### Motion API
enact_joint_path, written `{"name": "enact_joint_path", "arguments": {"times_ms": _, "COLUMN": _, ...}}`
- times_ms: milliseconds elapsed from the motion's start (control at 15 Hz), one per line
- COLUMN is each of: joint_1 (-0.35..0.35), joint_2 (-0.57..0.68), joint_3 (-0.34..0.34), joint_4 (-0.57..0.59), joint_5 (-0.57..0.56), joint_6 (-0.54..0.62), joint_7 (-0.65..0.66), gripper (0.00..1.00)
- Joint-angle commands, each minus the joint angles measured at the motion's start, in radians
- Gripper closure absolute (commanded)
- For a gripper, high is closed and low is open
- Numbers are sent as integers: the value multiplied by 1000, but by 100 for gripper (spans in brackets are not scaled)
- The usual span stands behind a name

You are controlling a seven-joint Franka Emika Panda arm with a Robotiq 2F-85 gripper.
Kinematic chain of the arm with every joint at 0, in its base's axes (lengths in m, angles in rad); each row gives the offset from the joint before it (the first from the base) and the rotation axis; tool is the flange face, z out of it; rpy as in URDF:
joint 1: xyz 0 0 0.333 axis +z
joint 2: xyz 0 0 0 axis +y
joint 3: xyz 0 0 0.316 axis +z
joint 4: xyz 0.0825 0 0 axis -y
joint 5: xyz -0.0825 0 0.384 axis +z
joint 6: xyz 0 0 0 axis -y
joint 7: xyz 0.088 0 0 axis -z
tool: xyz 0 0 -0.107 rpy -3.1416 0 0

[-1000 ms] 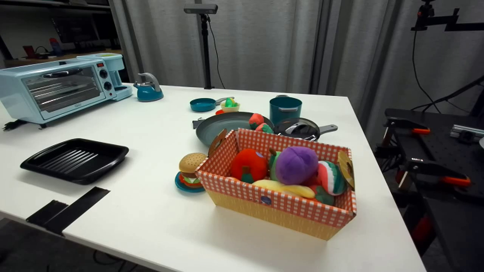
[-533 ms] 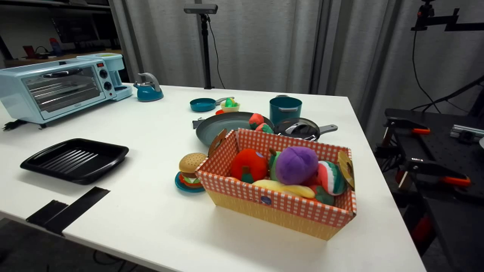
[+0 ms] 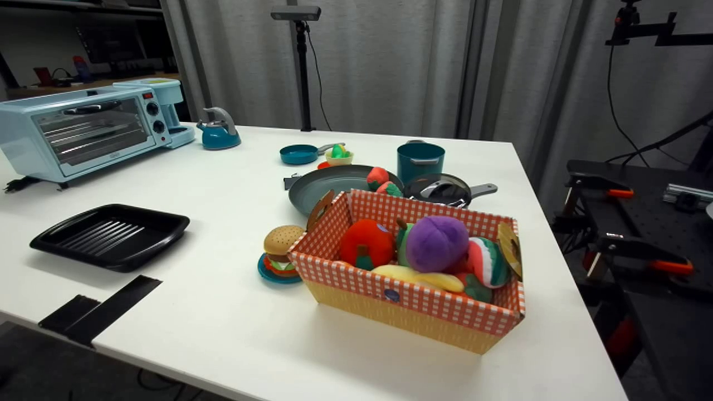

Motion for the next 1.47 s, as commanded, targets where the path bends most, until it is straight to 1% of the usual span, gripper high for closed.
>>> {"name": "enact_joint_path", "arguments": {"times_ms": 0, "joint_1": -11, "joint_2": 0, "joint_3": 10, "joint_4": 2, "joint_5": 4, "joint_6": -3, "joint_7": -3, "gripper": 0}}
{"name": "enact_joint_path", "arguments": {"times_ms": 333, "joint_1": -16, "joint_2": 27, "joint_3": 5, "joint_4": 3, "joint_5": -2, "joint_6": 5, "joint_7": -13, "gripper": 0}}
{"name": "enact_joint_path", "arguments": {"times_ms": 600, "joint_1": -34, "joint_2": 85, "joint_3": -5, "joint_4": 11, "joint_5": -7, "joint_6": 29, "joint_7": -14, "gripper": 0}}
{"name": "enact_joint_path", "arguments": {"times_ms": 667, "joint_1": -44, "joint_2": 100, "joint_3": -5, "joint_4": 8, "joint_5": -15, "joint_6": 57, "joint_7": -3, "gripper": 0}}
{"name": "enact_joint_path", "arguments": {"times_ms": 733, "joint_1": -63, "joint_2": 112, "joint_3": 5, "joint_4": 0, "joint_5": -60, "joint_6": 113, "joint_7": 31, "gripper": 0}}
{"name": "enact_joint_path", "arguments": {"times_ms": 933, "joint_1": -96, "joint_2": 172, "joint_3": 1, "joint_4": -13, "joint_5": -118, "joint_6": 288, "joint_7": 74, "gripper": 0}}
{"name": "enact_joint_path", "arguments": {"times_ms": 1067, "joint_1": -118, "joint_2": 224, "joint_3": -4, "joint_4": -13, "joint_5": -155, "joint_6": 381, "joint_7": 94, "gripper": 0}}
{"name": "enact_joint_path", "arguments": {"times_ms": 1200, "joint_1": -136, "joint_2": 275, "joint_3": -10, "joint_4": -12, "joint_5": -184, "joint_6": 453, "joint_7": 115, "gripper": 0}}
{"name": "enact_joint_path", "arguments": {"times_ms": 1400, "joint_1": -154, "joint_2": 353, "joint_3": -18, "joint_4": -14, "joint_5": -205, "joint_6": 532, "joint_7": 170, "gripper": 0}}
